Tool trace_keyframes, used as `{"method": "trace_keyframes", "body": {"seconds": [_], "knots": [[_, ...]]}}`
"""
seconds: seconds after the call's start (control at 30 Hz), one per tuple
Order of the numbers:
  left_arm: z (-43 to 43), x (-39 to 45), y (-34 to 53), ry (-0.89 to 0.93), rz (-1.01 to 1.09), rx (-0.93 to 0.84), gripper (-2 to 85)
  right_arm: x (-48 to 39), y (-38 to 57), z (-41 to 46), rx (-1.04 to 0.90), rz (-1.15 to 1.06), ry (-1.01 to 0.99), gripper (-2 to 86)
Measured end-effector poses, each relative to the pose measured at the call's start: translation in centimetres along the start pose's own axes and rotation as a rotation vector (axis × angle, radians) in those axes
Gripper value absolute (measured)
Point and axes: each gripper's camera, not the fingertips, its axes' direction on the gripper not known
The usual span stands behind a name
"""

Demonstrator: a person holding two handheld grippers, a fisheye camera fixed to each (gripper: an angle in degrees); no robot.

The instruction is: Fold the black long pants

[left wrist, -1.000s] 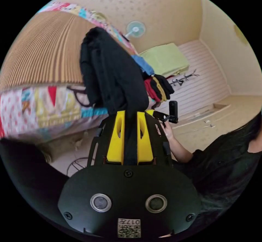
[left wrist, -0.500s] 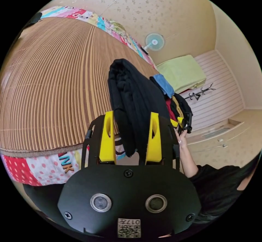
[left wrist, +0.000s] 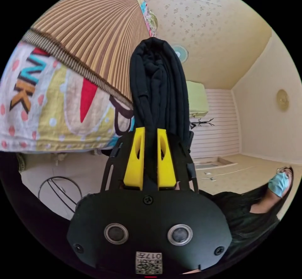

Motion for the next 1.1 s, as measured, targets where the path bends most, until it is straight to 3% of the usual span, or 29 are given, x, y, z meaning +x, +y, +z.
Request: {"method": "trace_keyframes", "body": {"seconds": [0.13,0.27,0.4,0.53,0.63,0.83,1.1], "knots": [[-0.6,-0.4,0.3,0.011,-0.003,-0.066,6.3,2.8,1.8,-1.6,0.032,0.15,-0.211,29.2],[-1.8,-0.3,0.6,-0.066,-0.005,-0.1,5.3,2.8,3.8,-1.3,-0.016,0.126,-0.097,27.0],[-2.0,-1.6,0.9,-0.052,-0.059,-0.097,5.2,3.7,4.5,-2.8,-0.041,0.142,-0.164,27.0],[-1.7,-0.9,1.2,-0.108,-0.001,-0.091,5.4,3.9,5.2,-5.8,-0.002,0.136,-0.03,27.5],[-0.8,-0.6,1.2,-0.147,0.035,-0.102,5.8,5.3,5.1,-4.2,-0.077,0.149,-0.136,28.5],[0.9,-1.3,1.5,-0.142,0.024,-0.118,5.6,5.3,5.9,-3.2,-0.031,0.141,-0.069,28.2],[3.1,1.1,1.9,-0.116,0.022,-0.176,5.0,4.2,7.2,-3.7,-0.038,0.222,-0.181,20.6]]}}
